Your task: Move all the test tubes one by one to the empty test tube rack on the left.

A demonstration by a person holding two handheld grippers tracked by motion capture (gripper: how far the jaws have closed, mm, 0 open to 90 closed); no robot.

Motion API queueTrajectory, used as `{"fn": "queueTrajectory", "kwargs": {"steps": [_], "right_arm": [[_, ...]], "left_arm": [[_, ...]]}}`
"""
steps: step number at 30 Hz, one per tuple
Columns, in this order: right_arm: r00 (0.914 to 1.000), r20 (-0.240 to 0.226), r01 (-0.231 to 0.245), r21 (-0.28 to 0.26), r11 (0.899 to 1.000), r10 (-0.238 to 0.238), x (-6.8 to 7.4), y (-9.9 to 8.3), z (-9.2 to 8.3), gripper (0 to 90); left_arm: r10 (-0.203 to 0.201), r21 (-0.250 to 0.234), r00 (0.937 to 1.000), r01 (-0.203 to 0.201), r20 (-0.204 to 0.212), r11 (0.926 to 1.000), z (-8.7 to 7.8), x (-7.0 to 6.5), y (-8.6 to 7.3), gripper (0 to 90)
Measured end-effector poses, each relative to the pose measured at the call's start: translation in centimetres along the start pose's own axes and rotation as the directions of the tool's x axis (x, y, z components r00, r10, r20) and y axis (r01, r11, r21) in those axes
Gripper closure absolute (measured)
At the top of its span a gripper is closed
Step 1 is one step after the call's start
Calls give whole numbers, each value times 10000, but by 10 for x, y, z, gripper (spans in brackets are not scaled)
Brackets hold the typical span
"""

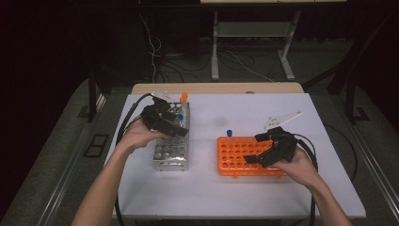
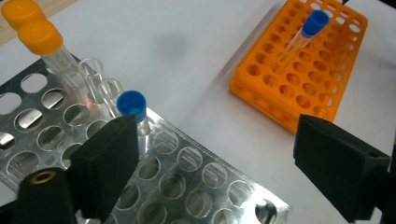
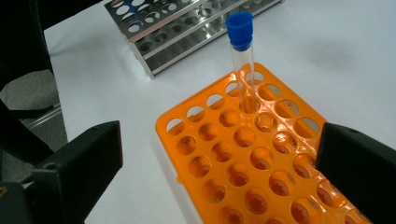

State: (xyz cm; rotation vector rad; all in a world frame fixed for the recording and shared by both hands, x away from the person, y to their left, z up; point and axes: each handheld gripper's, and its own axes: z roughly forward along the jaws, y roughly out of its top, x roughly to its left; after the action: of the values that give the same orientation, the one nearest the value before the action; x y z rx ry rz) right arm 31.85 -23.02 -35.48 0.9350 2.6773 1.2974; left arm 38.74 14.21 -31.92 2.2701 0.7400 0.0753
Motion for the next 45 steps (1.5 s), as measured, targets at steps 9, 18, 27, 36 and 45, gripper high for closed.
{"fn": "queueTrajectory", "kwargs": {"steps": [9, 18, 27, 36, 45], "right_arm": [[9999, 67, 82, 106, 9999, -83, -4, 12, 1, 2], [9998, 89, 178, 228, 9996, -180, -10, 25, 7, 2], [9997, 117, 205, 447, 9988, -211, -18, 35, 24, 2], [9995, 154, 277, 896, 9956, -292, -23, 36, 49, 3], [9983, 213, 518, 1189, 9915, -547, -23, 35, 69, 14]], "left_arm": [[-214, -284, 9996, 209, -173, 9994, -4, -15, -16, 0], [-380, -854, 9986, 347, -371, 9957, -14, -23, -29, 0], [-406, -1031, 9986, 367, -353, 9940, -17, -28, -39, 0], [-397, -1068, 9986, 357, -360, 9936, -16, -31, -43, 0], [-356, -1117, 9986, 311, -384, 9933, -15, -33, -43, 0]]}}
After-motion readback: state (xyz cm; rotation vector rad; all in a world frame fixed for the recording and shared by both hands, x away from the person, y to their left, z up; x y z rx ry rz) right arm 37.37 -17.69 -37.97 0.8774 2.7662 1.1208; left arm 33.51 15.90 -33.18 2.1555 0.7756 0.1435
